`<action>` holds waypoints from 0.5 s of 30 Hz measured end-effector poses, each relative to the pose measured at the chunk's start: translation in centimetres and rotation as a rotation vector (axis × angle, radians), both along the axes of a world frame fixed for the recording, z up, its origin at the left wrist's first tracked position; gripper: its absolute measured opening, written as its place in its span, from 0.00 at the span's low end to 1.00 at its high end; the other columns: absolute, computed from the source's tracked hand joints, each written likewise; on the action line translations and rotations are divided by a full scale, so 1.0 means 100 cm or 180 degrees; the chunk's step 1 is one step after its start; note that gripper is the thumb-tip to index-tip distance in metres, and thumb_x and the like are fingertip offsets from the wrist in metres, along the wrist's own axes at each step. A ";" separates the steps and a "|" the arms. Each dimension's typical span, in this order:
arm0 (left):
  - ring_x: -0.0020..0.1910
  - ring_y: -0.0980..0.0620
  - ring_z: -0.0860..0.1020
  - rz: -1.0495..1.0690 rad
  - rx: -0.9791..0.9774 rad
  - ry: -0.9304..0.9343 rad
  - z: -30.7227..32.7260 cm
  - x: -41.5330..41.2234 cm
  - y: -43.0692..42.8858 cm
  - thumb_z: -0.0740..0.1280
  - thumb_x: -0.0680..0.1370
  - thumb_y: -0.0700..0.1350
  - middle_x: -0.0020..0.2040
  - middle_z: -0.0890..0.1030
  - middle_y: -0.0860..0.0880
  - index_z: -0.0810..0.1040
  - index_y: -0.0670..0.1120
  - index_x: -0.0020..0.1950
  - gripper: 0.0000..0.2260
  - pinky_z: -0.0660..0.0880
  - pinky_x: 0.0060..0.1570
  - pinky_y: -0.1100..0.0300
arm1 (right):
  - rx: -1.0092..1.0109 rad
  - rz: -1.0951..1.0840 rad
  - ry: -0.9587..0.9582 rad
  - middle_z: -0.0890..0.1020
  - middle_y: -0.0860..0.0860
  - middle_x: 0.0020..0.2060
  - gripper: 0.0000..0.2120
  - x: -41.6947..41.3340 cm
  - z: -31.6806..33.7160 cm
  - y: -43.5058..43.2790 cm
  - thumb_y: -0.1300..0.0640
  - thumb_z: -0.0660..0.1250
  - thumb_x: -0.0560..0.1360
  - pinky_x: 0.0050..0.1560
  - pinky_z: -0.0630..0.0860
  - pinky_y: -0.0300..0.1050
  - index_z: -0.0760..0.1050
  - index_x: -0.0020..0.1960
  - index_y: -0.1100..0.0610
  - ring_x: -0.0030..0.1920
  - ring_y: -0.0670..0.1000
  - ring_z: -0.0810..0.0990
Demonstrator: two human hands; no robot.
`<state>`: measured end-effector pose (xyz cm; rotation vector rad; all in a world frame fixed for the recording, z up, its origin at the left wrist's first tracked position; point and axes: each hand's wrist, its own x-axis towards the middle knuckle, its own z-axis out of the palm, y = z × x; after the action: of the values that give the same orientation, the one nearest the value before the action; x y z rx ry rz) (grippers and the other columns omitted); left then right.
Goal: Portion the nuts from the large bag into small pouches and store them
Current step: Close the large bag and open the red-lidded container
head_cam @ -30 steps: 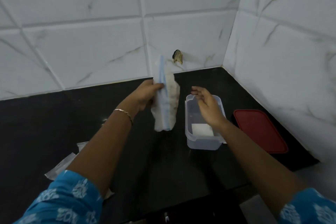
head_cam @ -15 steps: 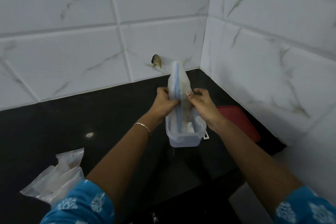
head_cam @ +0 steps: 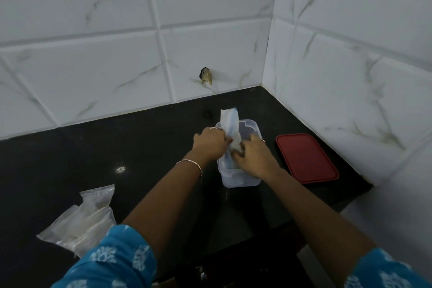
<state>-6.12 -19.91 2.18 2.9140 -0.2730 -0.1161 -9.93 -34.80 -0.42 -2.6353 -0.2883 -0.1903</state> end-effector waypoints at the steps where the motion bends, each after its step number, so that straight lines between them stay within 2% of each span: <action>1: 0.65 0.45 0.70 -0.0045 0.0201 -0.0042 -0.003 -0.001 -0.001 0.59 0.81 0.57 0.66 0.73 0.45 0.72 0.45 0.67 0.21 0.67 0.62 0.44 | -0.0208 -0.0072 0.0011 0.74 0.56 0.53 0.16 0.000 0.001 0.003 0.48 0.64 0.77 0.44 0.73 0.46 0.76 0.53 0.61 0.45 0.52 0.77; 3: 0.67 0.43 0.69 0.0009 0.0326 -0.0247 -0.009 -0.004 -0.006 0.66 0.77 0.55 0.70 0.68 0.44 0.66 0.45 0.71 0.27 0.67 0.62 0.44 | -0.0270 -0.0183 0.0225 0.71 0.59 0.60 0.22 0.002 0.004 0.007 0.49 0.65 0.76 0.50 0.73 0.46 0.69 0.63 0.63 0.54 0.55 0.76; 5: 0.67 0.41 0.69 0.0189 0.0204 -0.0367 -0.011 -0.005 -0.012 0.73 0.72 0.53 0.73 0.61 0.42 0.58 0.46 0.74 0.38 0.69 0.60 0.44 | -0.0037 -0.0068 0.0551 0.66 0.59 0.68 0.35 0.005 0.006 0.007 0.49 0.69 0.75 0.56 0.70 0.46 0.57 0.73 0.63 0.64 0.57 0.72; 7: 0.67 0.37 0.68 0.0241 0.0014 -0.0204 -0.012 -0.002 -0.014 0.75 0.70 0.49 0.76 0.53 0.40 0.50 0.52 0.77 0.44 0.71 0.59 0.44 | 0.0044 0.0220 0.0913 0.53 0.57 0.77 0.47 0.014 0.005 0.006 0.49 0.70 0.74 0.68 0.64 0.47 0.42 0.78 0.60 0.75 0.57 0.60; 9: 0.67 0.36 0.69 0.0196 -0.0034 0.0009 -0.013 -0.001 -0.015 0.73 0.73 0.46 0.78 0.47 0.38 0.43 0.59 0.78 0.46 0.73 0.58 0.45 | -0.0185 0.0488 0.1227 0.38 0.54 0.78 0.53 0.033 -0.005 0.006 0.49 0.70 0.73 0.77 0.51 0.51 0.32 0.78 0.56 0.78 0.54 0.42; 10: 0.67 0.36 0.69 0.0158 0.0031 0.0031 -0.014 0.000 -0.016 0.72 0.74 0.45 0.78 0.45 0.37 0.40 0.61 0.78 0.46 0.73 0.58 0.46 | -0.0346 0.0587 0.1337 0.35 0.52 0.78 0.54 0.042 -0.012 0.007 0.46 0.70 0.72 0.77 0.48 0.55 0.30 0.77 0.53 0.78 0.53 0.38; 12: 0.66 0.37 0.71 0.0136 0.0095 0.0065 -0.017 -0.001 -0.017 0.70 0.75 0.44 0.78 0.45 0.36 0.41 0.59 0.79 0.44 0.74 0.57 0.48 | -0.0719 0.0739 0.1523 0.35 0.50 0.78 0.55 0.060 -0.029 0.010 0.38 0.66 0.66 0.76 0.49 0.62 0.32 0.78 0.47 0.77 0.54 0.35; 13: 0.65 0.38 0.73 0.0149 0.0058 0.0115 -0.018 -0.001 -0.018 0.69 0.76 0.44 0.78 0.46 0.36 0.45 0.56 0.79 0.41 0.74 0.57 0.48 | -0.0864 0.0803 0.1605 0.36 0.50 0.78 0.53 0.066 -0.037 0.012 0.35 0.63 0.64 0.76 0.50 0.63 0.35 0.78 0.46 0.77 0.55 0.35; 15: 0.61 0.39 0.76 0.0201 0.0008 0.0224 -0.019 0.000 -0.018 0.67 0.76 0.44 0.78 0.49 0.37 0.56 0.49 0.77 0.32 0.74 0.53 0.50 | -0.1150 0.0872 0.1723 0.41 0.53 0.79 0.48 0.069 -0.042 0.016 0.36 0.62 0.68 0.76 0.48 0.63 0.42 0.79 0.48 0.78 0.57 0.38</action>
<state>-6.16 -21.71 0.24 2.9105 -0.1692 -0.2086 -2.99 -33.25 -4.60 -2.8217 -0.5250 0.7150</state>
